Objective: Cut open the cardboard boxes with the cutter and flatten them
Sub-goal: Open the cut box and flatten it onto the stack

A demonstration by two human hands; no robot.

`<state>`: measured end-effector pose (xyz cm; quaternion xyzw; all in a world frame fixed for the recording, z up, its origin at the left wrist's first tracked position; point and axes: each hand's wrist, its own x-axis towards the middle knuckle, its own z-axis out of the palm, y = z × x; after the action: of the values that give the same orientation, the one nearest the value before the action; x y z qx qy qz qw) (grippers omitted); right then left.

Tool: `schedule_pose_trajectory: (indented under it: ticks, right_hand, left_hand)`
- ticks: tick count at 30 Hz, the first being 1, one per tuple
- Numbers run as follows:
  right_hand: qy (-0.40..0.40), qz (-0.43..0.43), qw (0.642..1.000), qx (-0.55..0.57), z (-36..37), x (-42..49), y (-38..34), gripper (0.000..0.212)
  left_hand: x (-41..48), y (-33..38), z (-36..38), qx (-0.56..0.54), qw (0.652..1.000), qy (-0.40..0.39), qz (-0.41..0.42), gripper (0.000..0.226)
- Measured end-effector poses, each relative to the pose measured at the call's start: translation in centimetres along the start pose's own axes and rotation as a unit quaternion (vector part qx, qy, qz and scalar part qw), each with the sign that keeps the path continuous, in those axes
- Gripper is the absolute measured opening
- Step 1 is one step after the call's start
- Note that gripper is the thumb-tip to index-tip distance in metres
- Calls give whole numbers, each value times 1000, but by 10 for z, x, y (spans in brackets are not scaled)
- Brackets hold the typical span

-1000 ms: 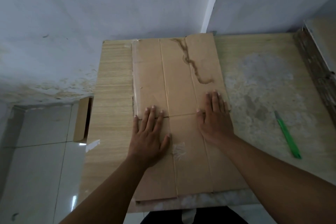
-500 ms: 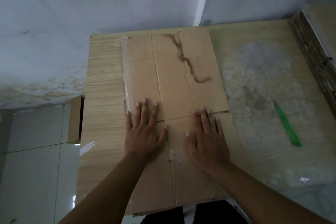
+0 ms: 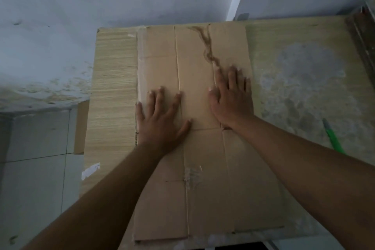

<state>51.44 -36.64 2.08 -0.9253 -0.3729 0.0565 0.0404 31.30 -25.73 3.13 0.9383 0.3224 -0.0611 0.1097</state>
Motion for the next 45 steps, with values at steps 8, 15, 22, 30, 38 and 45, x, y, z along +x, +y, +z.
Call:
schedule_pose_trajectory:
  ticks: [8,15,22,30,38,45]
  right_hand:
    - [-58,-14,998,29,-15,82,26,77]
    - [-47,51,994,81,-15,133,-49,74]
    - [-95,-206,970,84,-10,109,-106,52]
    - [46,31,996,76,3,45,-5,59]
    - [-9,-22,1000,11,5,-125,-12,68]
    - [-12,10,1000,-11,4,-174,5,63]
  left_hand:
    - [15,1,-3,10,1000,30,3,85]
    - [18,-2,2,18,999,27,6,84]
    - [18,-3,2,12,999,34,4,80]
    - [18,-2,2,-11,999,52,-4,74]
    - [14,0,7,-30,997,72,-24,78]
    - [-56,-2,22,-57,991,103,67,71]
